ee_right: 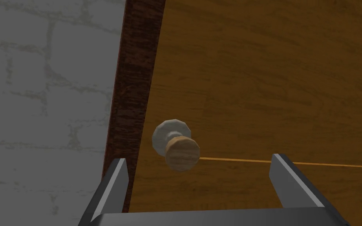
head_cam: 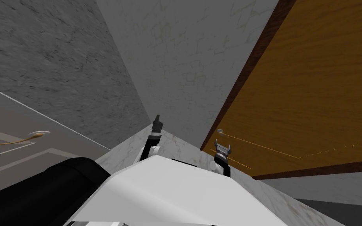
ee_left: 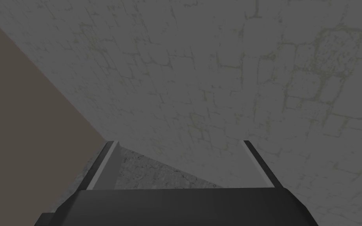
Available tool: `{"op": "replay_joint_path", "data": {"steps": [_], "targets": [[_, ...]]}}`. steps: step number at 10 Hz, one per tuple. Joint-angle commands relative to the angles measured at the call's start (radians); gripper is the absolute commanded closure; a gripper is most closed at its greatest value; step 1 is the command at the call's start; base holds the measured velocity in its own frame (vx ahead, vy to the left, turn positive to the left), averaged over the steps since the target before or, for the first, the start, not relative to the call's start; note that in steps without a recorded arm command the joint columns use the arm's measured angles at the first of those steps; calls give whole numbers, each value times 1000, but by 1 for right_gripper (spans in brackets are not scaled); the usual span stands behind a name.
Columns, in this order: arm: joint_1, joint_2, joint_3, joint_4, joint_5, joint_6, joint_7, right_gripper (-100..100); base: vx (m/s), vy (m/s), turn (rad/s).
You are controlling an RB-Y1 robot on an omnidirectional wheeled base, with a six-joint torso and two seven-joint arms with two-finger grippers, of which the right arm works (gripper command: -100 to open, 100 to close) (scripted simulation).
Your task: Pull the door open
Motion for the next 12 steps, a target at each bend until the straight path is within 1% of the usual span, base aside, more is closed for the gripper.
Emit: {"op": "replay_joint_path", "data": {"steps": [1, 2, 4, 6, 7, 8, 12], "targets": [[-5, 1, -3, 22, -21, -1, -22, -100, -70, -189, 297], [-16, 0, -5, 56, -40, -7, -45, -100, -89, -191, 338], [-26, 0, -7, 87, -57, -12, -66, -100, -80, -148, 216], [-46, -1, -10, 145, -90, -23, -106, -100, -60, -149, 345], [-50, -1, -11, 159, -98, -25, -115, -100, -92, -175, 244], [-58, -1, -13, 182, -111, -30, -131, -100, -93, -157, 350], [-79, -1, -16, 244, -145, -41, -174, -100, -69, -121, 213]]}}
